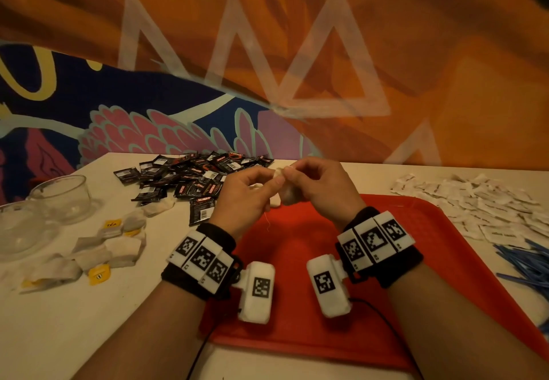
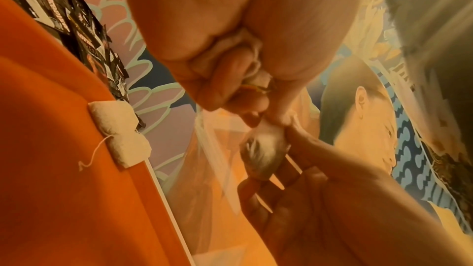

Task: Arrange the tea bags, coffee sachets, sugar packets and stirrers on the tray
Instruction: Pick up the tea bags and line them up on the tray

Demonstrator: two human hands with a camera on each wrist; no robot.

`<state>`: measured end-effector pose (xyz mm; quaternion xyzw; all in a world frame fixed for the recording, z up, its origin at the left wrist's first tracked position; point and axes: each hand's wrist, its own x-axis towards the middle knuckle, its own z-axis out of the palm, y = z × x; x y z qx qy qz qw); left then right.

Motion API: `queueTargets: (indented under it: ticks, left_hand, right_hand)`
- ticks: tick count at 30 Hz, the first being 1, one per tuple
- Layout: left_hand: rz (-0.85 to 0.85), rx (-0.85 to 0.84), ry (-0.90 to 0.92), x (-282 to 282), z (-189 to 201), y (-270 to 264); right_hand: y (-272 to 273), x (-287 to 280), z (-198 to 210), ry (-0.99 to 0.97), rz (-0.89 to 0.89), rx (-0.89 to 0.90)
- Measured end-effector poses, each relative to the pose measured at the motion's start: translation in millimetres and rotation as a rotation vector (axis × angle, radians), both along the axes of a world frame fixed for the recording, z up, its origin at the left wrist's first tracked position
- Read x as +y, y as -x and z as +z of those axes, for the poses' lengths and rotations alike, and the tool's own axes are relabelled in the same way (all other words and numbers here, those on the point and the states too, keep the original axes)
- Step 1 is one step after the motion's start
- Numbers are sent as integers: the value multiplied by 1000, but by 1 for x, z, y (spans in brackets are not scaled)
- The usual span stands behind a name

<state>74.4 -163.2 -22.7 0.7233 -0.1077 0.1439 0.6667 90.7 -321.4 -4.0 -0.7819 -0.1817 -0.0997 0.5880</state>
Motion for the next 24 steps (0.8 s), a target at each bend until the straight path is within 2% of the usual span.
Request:
queueTargets:
  ticks: [4, 6, 15, 20, 24]
  left_hand:
    - [67, -34, 111, 7, 2, -3]
    - [74, -36, 109, 9, 2, -3]
    - [113, 29, 109, 25, 0, -9]
    - [381, 113, 222, 41, -5, -22]
    - [417, 188, 314, 49, -7, -24]
  right_hand:
    - [3, -4, -3, 146, -1, -17]
    - [3, -3, -6, 191, 1, 4]
    - [-7, 20, 7, 208, 4, 61]
    - [-29, 37, 3, 264, -28, 280]
    - [-47, 55, -16, 441, -138, 432]
